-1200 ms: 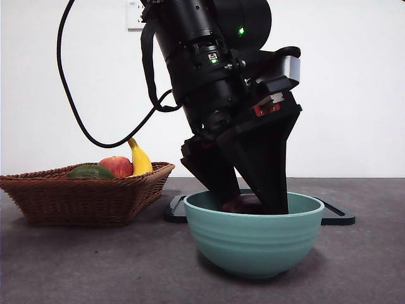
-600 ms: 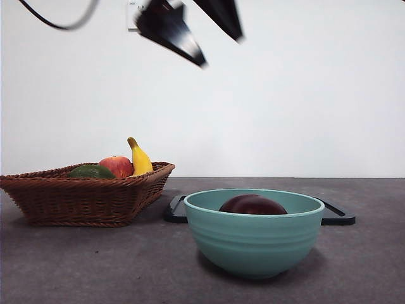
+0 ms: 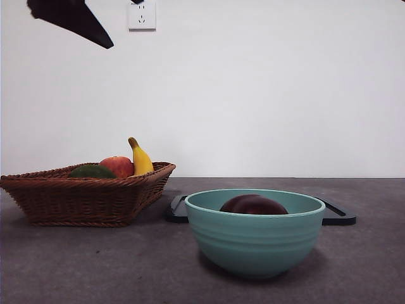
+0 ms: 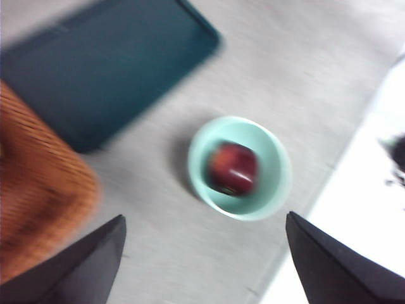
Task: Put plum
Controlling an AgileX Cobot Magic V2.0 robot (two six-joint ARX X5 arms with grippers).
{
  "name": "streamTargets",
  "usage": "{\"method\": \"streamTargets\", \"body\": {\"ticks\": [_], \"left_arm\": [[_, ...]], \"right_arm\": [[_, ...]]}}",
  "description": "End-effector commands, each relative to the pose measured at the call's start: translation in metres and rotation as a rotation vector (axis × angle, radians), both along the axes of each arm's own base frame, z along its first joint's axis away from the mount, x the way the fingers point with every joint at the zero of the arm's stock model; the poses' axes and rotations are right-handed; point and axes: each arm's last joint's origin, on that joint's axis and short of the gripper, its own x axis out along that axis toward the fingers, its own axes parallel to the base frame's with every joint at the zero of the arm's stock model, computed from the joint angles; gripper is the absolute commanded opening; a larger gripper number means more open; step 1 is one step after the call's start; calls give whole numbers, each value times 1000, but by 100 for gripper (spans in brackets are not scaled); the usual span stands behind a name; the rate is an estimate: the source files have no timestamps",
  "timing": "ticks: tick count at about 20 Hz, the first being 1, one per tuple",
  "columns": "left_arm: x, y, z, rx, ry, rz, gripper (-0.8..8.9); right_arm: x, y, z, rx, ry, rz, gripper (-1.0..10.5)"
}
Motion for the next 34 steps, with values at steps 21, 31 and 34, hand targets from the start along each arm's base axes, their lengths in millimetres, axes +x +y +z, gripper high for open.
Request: {"method": "streamTargets", "body": {"ticks": [21, 31, 34], "left_arm": [[-32, 12, -39, 11, 219, -91, 405], [-32, 12, -39, 10, 221, -89, 405], [-32, 12, -39, 9, 220, -89, 405]], "right_arm": [[21, 10, -12, -50, 134, 31, 391], [72, 55, -102, -163, 262, 42, 390], [81, 63, -121, -180, 273, 46, 338]]}}
